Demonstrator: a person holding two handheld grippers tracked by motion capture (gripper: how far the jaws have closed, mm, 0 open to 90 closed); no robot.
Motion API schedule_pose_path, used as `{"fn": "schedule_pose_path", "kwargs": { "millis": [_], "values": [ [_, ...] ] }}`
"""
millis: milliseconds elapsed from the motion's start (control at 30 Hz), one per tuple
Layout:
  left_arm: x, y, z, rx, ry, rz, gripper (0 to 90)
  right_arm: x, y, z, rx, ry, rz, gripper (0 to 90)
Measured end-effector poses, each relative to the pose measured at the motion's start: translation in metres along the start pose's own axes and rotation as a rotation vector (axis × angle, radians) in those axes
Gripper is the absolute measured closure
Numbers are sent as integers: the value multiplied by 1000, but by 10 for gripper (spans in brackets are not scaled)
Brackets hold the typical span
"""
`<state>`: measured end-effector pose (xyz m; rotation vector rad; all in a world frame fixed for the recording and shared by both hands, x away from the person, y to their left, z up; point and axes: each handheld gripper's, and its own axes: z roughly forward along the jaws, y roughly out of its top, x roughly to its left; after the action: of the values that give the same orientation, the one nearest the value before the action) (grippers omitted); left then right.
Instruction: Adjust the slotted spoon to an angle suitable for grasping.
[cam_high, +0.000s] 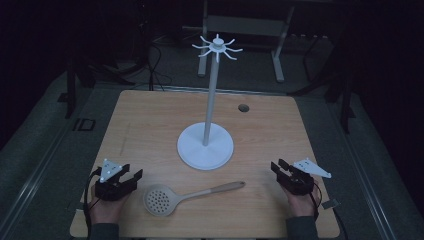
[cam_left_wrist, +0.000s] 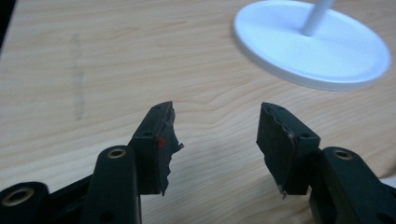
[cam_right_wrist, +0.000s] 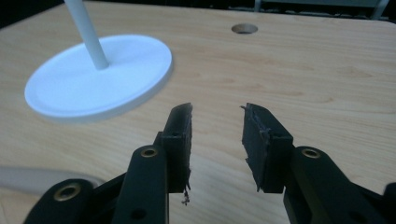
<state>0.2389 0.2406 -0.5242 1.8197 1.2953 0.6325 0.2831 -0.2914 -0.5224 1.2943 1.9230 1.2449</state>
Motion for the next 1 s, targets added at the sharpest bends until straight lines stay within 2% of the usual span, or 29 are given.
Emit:
{"fn": "schedule_pose_path", "kwargs": {
  "millis": [167, 300, 467, 633, 800, 1000],
  "values": [
    [-11, 13, 2, 17, -37, 59, 476, -1, -9, -3, 35, -15, -34, 612],
    [-20, 24, 2, 17, -67, 91, 493, -5, -17, -2, 36, -8, -1, 613],
    [-30, 34, 7, 36, -97, 145, 507, -8, -25, 2, 55, -25, -6, 613],
    [-38, 43, 9, 35, -127, 177, 510, -7, -25, 2, 45, -26, -27, 620],
    [-44, 50, 11, 42, -151, 200, 512, -8, -25, 0, 27, -26, -18, 629],
    [-49, 56, 13, 30, -141, 199, 513, -11, -26, 1, 30, -33, -11, 629]
  ]
}}
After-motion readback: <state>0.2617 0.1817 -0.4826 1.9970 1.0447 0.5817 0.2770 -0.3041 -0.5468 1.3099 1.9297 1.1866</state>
